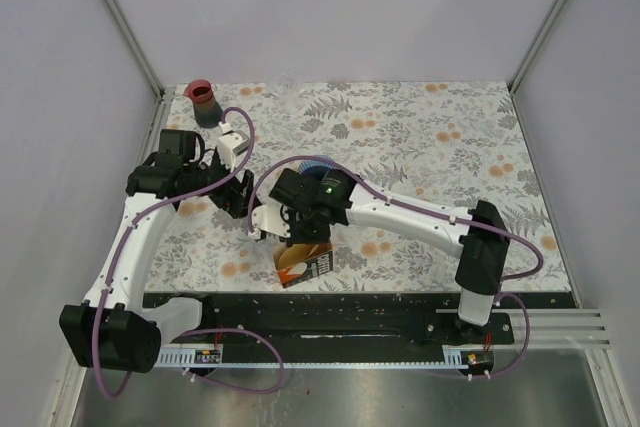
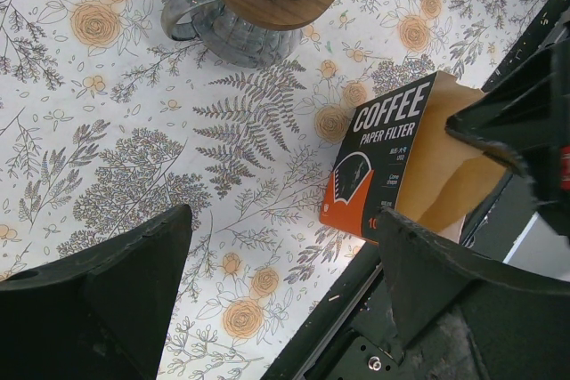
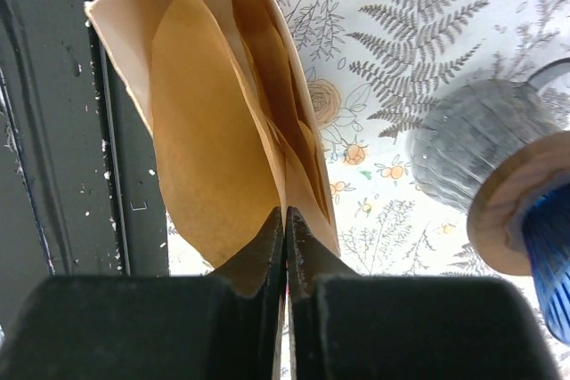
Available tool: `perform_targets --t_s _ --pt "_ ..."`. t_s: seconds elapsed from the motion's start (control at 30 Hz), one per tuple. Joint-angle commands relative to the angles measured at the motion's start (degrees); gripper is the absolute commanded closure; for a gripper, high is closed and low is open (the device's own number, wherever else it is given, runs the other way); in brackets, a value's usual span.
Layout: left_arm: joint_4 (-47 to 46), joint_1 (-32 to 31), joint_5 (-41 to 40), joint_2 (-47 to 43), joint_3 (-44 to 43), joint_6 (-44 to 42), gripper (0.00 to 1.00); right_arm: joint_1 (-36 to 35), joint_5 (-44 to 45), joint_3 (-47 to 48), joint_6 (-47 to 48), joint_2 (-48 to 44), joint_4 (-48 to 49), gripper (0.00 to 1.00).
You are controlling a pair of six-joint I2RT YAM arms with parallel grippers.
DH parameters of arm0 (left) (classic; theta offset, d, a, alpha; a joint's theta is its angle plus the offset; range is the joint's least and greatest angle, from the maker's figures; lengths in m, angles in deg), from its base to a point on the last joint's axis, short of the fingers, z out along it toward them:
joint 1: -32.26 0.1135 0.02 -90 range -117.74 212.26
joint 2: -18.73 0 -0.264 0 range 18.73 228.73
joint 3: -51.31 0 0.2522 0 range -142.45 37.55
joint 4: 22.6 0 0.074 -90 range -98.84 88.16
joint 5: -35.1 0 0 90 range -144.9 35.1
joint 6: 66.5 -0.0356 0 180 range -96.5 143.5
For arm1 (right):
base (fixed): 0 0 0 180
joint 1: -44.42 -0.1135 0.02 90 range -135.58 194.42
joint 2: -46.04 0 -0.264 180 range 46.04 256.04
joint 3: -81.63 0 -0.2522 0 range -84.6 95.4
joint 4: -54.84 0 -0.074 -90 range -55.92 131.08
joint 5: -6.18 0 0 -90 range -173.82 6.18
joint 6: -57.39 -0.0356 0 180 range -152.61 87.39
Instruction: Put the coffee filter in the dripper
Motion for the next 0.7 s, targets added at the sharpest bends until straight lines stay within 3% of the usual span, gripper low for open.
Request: perform_targets --t_s 0.0,0.27,0.47,0.67 --pt "-1.99 0.36 0.36 -0.18 0.16 0.27 0.13 0.30 0.35 2.19 -0.04 -4.99 -0.41 1.00" --pt "-1.12 0.36 0.45 0.17 -1.59 -0.26 0.13 0.39 0.62 2.72 0.48 -11.04 1.43 1.00" --pt "4.59 0.36 1.76 0.88 -11.51 -2.72 0.12 1.00 -0.26 2.45 -0.30 -16.59 6.35 1.00" --pt "8.03 0.36 9.31 -1.31 -20.58 -4.13 0.04 3.20 -0.69 2.89 -5.04 -17.38 11.45 1.00"
